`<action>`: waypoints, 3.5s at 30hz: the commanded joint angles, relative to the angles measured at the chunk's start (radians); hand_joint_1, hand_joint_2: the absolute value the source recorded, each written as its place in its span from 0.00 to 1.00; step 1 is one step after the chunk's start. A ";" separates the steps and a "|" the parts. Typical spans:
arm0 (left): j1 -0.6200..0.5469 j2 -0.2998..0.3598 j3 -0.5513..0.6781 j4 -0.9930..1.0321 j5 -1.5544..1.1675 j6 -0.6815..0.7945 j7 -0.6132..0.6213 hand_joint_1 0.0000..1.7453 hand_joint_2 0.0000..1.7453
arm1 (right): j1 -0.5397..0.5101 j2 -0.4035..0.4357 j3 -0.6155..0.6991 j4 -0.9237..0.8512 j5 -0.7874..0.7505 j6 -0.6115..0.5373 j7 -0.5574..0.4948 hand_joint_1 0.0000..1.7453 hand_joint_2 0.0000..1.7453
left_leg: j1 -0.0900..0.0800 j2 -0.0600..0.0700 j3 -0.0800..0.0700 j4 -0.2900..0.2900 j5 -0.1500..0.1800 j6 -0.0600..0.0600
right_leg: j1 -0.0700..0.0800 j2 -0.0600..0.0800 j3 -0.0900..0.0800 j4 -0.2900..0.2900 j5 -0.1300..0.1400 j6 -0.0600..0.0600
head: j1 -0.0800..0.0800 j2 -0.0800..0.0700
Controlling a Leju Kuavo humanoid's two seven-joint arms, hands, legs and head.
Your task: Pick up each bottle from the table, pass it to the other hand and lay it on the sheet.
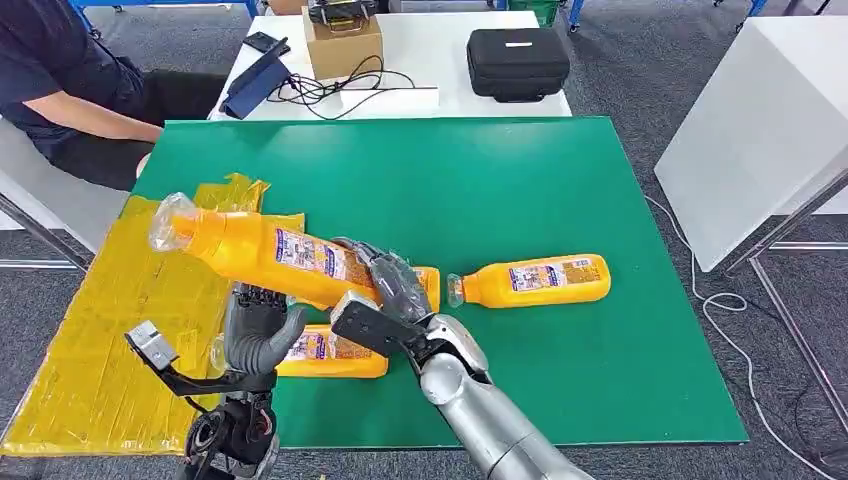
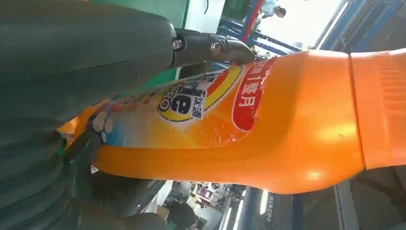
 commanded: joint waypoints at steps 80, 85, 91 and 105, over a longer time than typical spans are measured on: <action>-0.416 0.097 0.418 0.408 -1.845 0.975 0.061 1.00 1.00 | 0.160 -0.354 0.204 -0.437 -0.079 0.074 0.006 0.00 0.00 | 0.001 0.000 0.002 -0.001 0.002 -0.002 | 0.001 -0.001 0.003 -0.001 0.001 0.001 | 0.000 0.000; -0.428 0.111 0.386 0.442 -1.893 0.975 0.113 1.00 1.00 | 0.155 -0.356 0.207 -0.437 -0.087 0.079 0.006 0.00 0.00 | 0.001 -0.002 0.002 0.000 0.002 -0.002 | 0.001 -0.003 0.002 -0.001 0.001 0.001 | 0.000 0.000; -0.511 0.221 0.079 0.696 -1.957 0.975 0.422 1.00 1.00 | 0.158 -0.367 0.218 -0.465 -0.105 0.090 0.004 0.00 0.00 | 0.002 -0.005 0.001 0.000 0.003 -0.002 | 0.002 -0.007 0.003 -0.002 0.000 0.001 | 0.000 0.000; -0.567 0.225 0.058 1.076 -1.901 0.975 0.572 0.00 1.00 | 0.195 -0.347 0.211 -0.497 -0.052 0.129 0.026 0.00 0.00 | 0.001 0.002 0.002 0.000 0.001 -0.003 | 0.002 0.000 0.002 -0.001 0.000 0.001 | 0.000 0.000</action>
